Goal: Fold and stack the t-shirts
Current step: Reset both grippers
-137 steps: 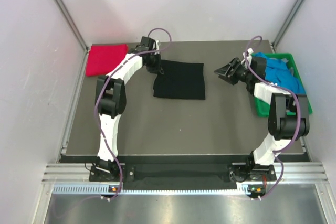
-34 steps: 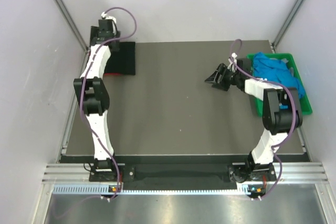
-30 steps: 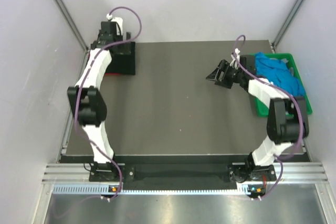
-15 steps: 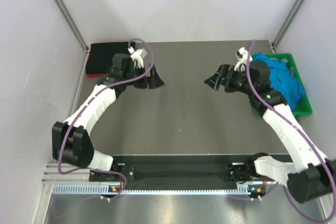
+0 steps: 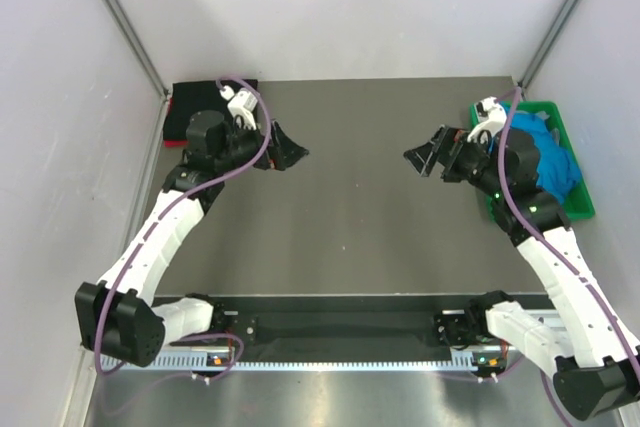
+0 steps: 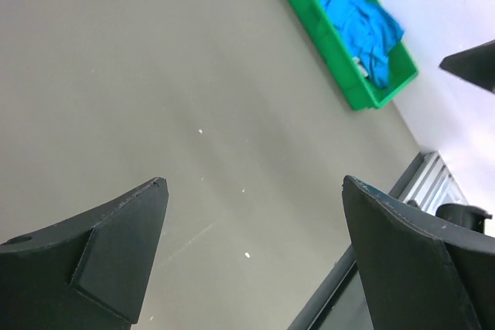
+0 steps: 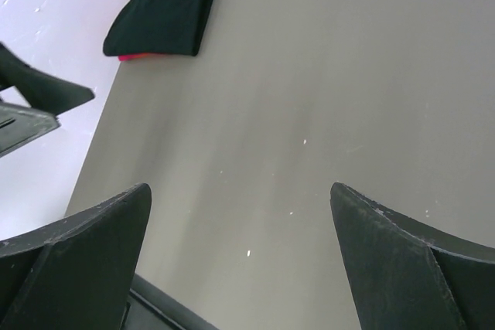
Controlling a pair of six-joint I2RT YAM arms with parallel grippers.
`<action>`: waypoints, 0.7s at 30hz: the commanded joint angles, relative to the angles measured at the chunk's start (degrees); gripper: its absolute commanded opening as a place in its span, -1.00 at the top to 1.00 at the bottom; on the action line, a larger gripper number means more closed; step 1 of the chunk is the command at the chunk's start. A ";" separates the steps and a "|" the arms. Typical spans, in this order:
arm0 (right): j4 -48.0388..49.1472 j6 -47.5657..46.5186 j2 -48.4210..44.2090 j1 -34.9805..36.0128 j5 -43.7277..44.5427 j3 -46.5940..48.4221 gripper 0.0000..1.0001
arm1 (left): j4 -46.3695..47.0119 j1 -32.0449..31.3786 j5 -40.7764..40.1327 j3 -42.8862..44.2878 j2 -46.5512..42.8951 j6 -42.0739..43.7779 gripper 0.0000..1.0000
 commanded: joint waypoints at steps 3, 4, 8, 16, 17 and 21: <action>1.25 -0.65 -0.64 0.39 3.12 2.35 -0.99 | 9.95 0.28 1.48 -0.16 -1.23 -4.74 -0.98; 1.25 -0.82 -0.55 0.39 3.38 2.62 -0.99 | 10.74 0.28 1.66 0.89 -1.23 -5.10 -0.98; 1.34 -1.44 -0.55 0.39 4.17 3.58 -0.99 | 10.40 0.28 0.08 1.51 -1.23 -4.75 -0.98; -0.50 -3.64 -0.90 0.39 5.94 7.01 -0.99 | 3.11 0.28 -2.46 6.86 -1.40 -1.68 -0.98; -0.24 -3.46 -1.17 0.39 5.93 6.93 -0.99 | 2.49 0.28 -2.82 7.22 -1.58 -0.98 -0.98; 0.11 -3.72 -3.01 0.39 6.28 6.57 -0.99 | 1.61 0.28 -3.44 6.44 -3.16 -0.88 -0.98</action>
